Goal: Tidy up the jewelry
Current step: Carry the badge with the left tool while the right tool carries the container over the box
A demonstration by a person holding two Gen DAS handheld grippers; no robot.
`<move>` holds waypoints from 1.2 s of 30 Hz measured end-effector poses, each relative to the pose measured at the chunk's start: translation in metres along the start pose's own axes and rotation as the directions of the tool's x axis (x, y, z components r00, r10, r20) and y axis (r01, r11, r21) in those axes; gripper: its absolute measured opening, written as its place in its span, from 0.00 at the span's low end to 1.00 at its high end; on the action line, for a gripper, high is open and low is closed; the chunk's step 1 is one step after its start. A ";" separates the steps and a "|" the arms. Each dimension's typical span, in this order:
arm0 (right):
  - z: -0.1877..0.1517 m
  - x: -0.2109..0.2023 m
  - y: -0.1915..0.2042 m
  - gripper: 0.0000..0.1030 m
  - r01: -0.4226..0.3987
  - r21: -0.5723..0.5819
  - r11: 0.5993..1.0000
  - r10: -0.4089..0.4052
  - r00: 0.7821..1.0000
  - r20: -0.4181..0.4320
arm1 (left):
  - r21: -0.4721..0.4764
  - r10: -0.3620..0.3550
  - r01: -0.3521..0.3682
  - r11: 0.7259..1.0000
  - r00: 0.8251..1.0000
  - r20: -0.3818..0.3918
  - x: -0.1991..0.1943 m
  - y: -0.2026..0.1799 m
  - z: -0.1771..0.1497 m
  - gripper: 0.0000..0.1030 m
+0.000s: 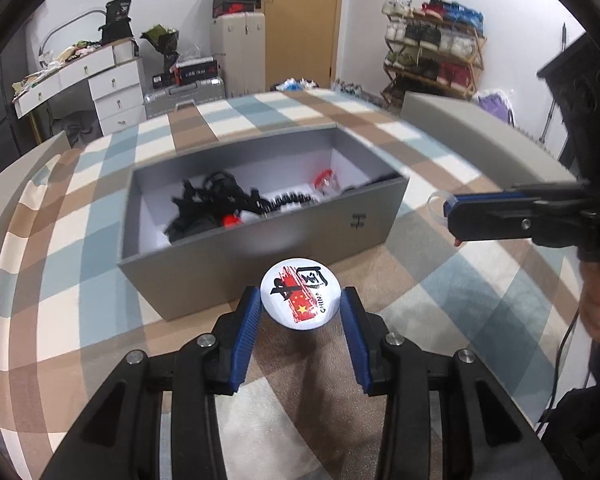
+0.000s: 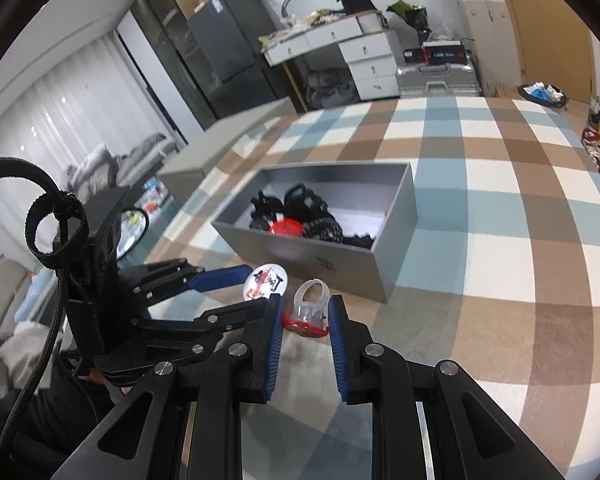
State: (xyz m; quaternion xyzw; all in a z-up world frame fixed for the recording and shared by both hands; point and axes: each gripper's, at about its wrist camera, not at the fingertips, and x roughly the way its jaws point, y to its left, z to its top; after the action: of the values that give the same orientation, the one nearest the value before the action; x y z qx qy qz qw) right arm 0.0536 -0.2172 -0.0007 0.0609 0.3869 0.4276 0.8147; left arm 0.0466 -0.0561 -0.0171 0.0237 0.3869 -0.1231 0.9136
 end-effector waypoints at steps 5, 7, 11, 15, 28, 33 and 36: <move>0.006 -0.009 -0.003 0.21 -0.026 0.040 0.999 0.023 0.997 0.070 | 0.011 -0.008 0.007 1.000 0.998 0.069 -0.015 0.000 0.007 0.34; 0.008 -0.012 -0.006 0.21 -0.034 0.059 0.998 0.028 0.995 0.096 | 0.016 0.004 -0.006 1.000 0.996 0.093 -0.018 0.001 0.009 0.34; 0.011 -0.015 -0.010 0.21 -0.041 0.091 0.995 0.029 0.991 0.130 | -0.007 0.011 -0.010 1.000 0.992 0.129 -0.024 0.009 0.012 0.34; 0.015 -0.012 -0.014 0.21 -0.033 0.124 0.992 0.014 0.988 0.154 | -0.038 0.033 -0.028 0.999 0.987 0.158 -0.025 0.019 0.015 0.34; 0.033 0.005 -0.011 0.21 -0.058 0.143 0.988 0.032 0.983 0.180 | -0.136 0.078 -0.053 0.989 0.979 0.187 -0.019 0.046 0.019 0.34; 0.040 0.012 -0.012 0.21 -0.066 0.153 0.986 0.036 0.981 0.190 | -0.141 0.090 -0.062 0.988 0.976 0.196 -0.017 0.050 0.022 0.34; 0.043 0.018 -0.017 0.21 -0.069 0.164 0.984 0.037 0.981 0.188 | -0.138 0.091 -0.064 0.988 0.975 0.203 -0.015 0.050 0.025 0.34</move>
State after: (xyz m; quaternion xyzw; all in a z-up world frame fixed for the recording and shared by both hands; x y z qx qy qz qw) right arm 0.0997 -0.2044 0.0112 0.1798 0.3431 0.4070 0.8272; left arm 0.0659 -0.0084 0.0084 -0.0340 0.2951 -0.0634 0.9528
